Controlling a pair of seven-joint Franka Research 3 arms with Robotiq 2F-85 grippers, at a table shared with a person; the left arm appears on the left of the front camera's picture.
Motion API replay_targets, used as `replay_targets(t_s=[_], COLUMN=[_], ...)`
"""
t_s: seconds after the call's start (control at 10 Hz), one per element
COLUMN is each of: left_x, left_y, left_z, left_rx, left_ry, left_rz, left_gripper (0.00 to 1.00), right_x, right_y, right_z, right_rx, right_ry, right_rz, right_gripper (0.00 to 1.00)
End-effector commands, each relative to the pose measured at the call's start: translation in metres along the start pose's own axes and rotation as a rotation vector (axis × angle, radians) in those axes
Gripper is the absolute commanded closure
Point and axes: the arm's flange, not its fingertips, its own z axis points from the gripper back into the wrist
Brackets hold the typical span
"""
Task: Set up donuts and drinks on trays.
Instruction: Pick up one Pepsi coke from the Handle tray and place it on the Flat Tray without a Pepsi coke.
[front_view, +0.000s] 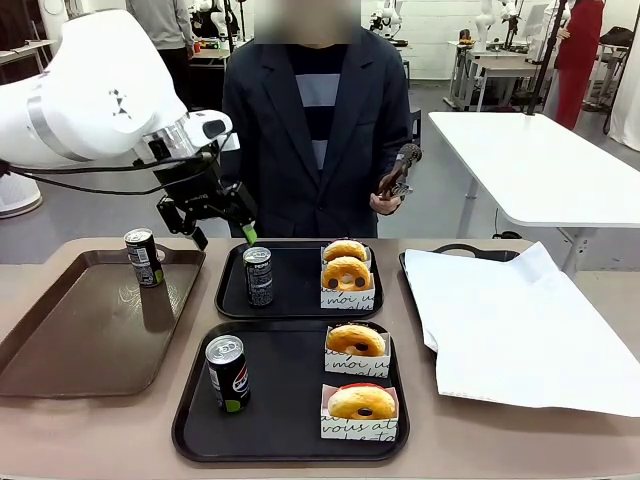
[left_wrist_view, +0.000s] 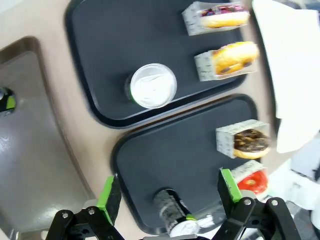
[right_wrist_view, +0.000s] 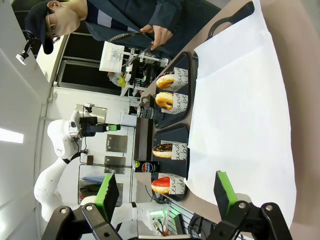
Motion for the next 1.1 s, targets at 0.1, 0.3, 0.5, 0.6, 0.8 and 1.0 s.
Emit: replay_targets(t_s=[0.1,0.3,0.5,0.6,0.8,1.0], left_x=[-0.018,-0.039,-0.063,-0.073,-0.095,-0.105], left_y=[0.062,0.114,0.164,0.187,0.216,0.224], left_z=[0.059,0.072,0.064,0.058,0.050,0.062], left_rx=[-0.411,-0.594,-0.702,-0.763,-0.828,-0.830], left_ry=[-0.003,-0.030,-0.084,-0.089,-0.104,-0.140], left_rz=[0.097,0.132,0.141,0.148,0.182,0.180], left_gripper=[0.00,0.00,0.00,0.00,0.00,0.00], right_x=[0.002,0.002,0.002,0.002,0.002,0.002], right_y=[0.000,0.000,0.000,0.000,0.000,0.000], right_z=[-0.001,-0.001,-0.001,-0.001,-0.001,-0.001], right_rx=[0.029,0.029,0.029,0.029,0.029,0.029], right_ry=[-0.019,-0.019,-0.019,-0.019,-0.019,-0.019], right_rz=[0.016,0.016,0.016,0.016,0.016,0.016], right_gripper=[0.00,0.00,0.00,0.00,0.00,0.00])
